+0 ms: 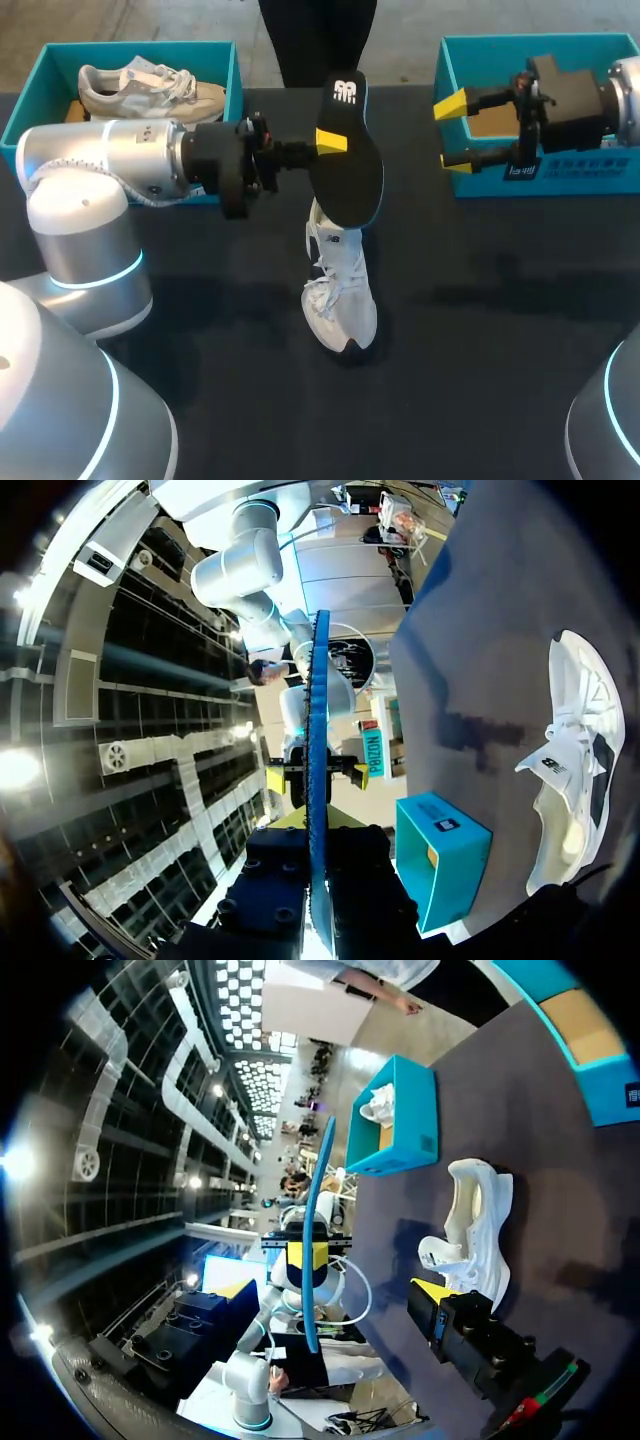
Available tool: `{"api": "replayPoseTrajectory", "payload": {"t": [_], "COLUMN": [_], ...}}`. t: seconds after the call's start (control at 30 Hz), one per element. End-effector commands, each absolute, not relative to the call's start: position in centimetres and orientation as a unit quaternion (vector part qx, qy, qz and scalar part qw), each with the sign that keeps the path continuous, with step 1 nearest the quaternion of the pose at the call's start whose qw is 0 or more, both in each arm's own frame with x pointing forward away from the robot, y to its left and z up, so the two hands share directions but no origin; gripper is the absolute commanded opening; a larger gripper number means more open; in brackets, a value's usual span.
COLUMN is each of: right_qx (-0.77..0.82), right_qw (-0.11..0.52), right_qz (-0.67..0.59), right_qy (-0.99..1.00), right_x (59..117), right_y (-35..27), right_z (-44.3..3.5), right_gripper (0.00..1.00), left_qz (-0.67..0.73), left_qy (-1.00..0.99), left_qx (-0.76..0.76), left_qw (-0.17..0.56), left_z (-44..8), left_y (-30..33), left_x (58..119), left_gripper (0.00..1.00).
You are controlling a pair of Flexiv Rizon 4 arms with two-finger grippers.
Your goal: Take the shoe out of the shoebox, open the shoe tongue, remove and reinsert the insole, then place the shoe into the shoebox
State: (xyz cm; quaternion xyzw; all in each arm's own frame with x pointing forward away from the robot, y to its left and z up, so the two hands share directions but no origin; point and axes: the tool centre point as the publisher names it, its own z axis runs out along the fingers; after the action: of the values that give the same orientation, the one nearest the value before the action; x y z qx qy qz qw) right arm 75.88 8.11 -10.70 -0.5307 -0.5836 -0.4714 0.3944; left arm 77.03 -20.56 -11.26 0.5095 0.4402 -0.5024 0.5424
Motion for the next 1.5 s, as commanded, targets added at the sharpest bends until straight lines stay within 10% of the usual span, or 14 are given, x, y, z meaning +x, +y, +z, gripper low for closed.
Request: {"api": "replayPoseTrajectory", "payload": {"t": [0.03,0.27,1.07,1.5], "right_qx": [-0.531,-0.531,-0.531,-0.531], "right_qw": [0.394,0.394,0.394,0.394], "right_qz": [-0.471,-0.471,-0.471,-0.471], "right_qy": [-0.584,-0.584,-0.584,-0.584], "right_x": [75.9,75.9,75.9,75.9], "right_y": [8.1,8.1,8.1,8.1], "right_z": [-10.7,-10.7,-10.7,-10.7], "right_gripper": [1.00,1.00,1.00,1.00], "left_qz": [-0.502,-0.502,-0.724,-0.738], "left_qy": [0.440,0.440,0.649,0.653], "left_qx": [0.510,0.510,0.166,0.114], "left_qw": [0.543,0.543,0.163,0.126], "left_z": [-11.3,-11.3,-10.9,-10.4], "left_y": [-20.6,-20.6,-19.4,-19.5], "left_x": [77.0,77.0,76.3,76.2], "left_gripper": [0.00,0.00,0.00,0.00]}}
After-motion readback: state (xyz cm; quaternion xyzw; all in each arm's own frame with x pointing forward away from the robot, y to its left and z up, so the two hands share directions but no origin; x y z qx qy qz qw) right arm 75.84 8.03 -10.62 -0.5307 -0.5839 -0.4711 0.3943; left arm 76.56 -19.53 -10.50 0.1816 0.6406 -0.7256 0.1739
